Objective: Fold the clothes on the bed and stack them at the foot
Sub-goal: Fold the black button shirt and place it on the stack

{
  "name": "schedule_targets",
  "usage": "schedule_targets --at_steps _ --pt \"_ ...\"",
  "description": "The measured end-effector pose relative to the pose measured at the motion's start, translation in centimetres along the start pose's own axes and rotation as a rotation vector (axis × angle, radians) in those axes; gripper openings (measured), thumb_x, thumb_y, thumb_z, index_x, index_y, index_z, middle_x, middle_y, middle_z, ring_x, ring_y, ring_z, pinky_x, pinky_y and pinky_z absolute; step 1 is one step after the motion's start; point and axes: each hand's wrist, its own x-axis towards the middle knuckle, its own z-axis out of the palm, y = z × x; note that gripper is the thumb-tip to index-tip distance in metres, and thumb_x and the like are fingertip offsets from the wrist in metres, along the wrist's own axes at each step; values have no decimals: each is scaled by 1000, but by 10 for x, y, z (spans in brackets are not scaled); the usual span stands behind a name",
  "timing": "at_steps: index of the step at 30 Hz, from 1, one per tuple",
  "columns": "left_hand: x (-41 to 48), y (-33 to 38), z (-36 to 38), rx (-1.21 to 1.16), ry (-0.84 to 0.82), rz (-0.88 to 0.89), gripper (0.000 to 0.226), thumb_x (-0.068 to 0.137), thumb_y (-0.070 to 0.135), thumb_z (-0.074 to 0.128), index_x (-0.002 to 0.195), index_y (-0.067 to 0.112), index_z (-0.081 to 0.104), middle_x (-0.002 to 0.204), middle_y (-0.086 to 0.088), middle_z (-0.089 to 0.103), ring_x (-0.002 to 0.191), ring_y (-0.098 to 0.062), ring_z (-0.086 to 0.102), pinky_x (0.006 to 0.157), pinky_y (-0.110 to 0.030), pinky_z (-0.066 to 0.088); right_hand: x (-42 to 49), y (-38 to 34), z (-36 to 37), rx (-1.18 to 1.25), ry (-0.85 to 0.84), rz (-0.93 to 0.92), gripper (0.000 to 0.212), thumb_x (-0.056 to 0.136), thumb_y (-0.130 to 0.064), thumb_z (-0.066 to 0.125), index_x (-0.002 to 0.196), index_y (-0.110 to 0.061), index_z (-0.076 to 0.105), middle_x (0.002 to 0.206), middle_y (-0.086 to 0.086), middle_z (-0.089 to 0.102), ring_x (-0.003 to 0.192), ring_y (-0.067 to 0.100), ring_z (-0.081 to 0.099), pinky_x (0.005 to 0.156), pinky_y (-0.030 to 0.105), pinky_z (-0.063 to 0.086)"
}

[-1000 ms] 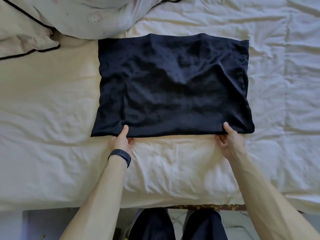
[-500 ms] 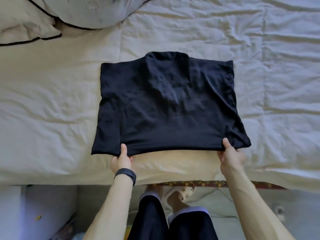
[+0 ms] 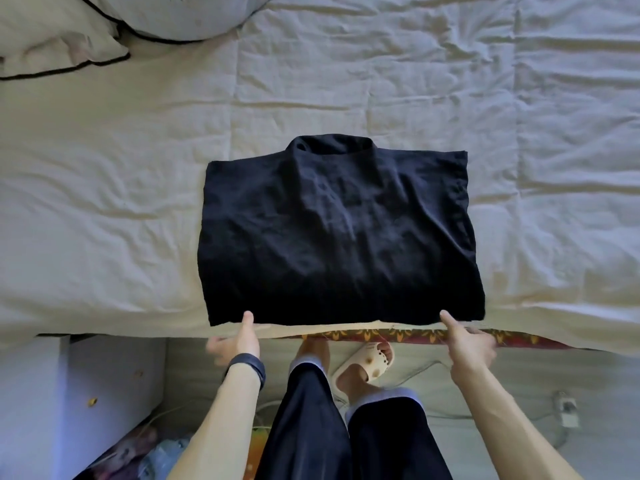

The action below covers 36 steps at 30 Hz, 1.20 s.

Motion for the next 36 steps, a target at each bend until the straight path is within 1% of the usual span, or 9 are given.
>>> schedule_targets --at_steps 3,7,14,20,23,26,29,33,36 --pt "-20 39 7 210 75 498 82 81 36 81 147 17 37 152 -13 38 138 -34 40 111 -52 41 -15 -27 -1 -167 121 -247 78 86 -39 77 144 -5 36 150 21 32 137 41 37 112 53 34" --pt "-30 124 59 404 -149 1097 64 85 36 76 140 16 50 144 -7 49 135 -25 42 111 -36 34 -37 -98 35 -290 -4 -815 57 92 -42 67 138 -13 51 137 8 53 130 28 47 112 44 37" --pt "-10 255 178 760 -353 1325 65 95 50 57 150 20 39 150 -2 44 138 -25 39 112 -41 37 -33 -239 153 -698 -52 -1317 49 101 -47 51 143 -22 50 141 1 55 132 27 43 107 45 36" --pt "19 285 203 881 -418 1469 31 97 49 55 107 26 72 95 2 57 103 -29 54 82 -37 43 -6 -284 188 -886 -97 -1293 35 107 -41 42 132 -23 58 130 4 63 125 32 51 104 47 36" --pt "29 297 207 886 -549 1345 32 97 54 53 90 29 71 89 4 66 93 -24 62 72 -30 41 6 -298 186 -769 -271 -1134 27 107 -40 43 107 -21 63 91 -7 64 94 24 61 79 39 44" --pt "34 307 211 1034 -629 1316 41 100 56 46 82 29 70 99 3 73 89 -24 65 69 -28 42 12 -307 182 -809 -316 -1067 41 106 -48 44 90 -15 63 77 -3 62 76 21 61 66 37 46" --pt "26 311 217 1167 -581 1343 59 103 55 35 60 19 50 59 1 53 59 -26 54 51 -30 32 13 -309 180 -888 -298 -1037 49 103 -57 44 77 -17 58 70 -1 60 68 21 59 58 33 43" --pt "19 304 212 1176 -405 1489 51 102 60 28 87 26 62 68 5 54 61 -20 51 56 -30 32 15 -301 167 -814 -236 -1085 45 96 -68 44 94 -27 62 85 -13 65 84 13 63 78 34 49" --pt "20 291 202 965 -469 1632 45 96 63 44 114 23 55 100 8 56 88 -17 53 77 -34 40 16 -292 157 -733 -288 -1184 52 89 -63 49 129 -30 54 111 -13 64 107 12 61 107 50 42"
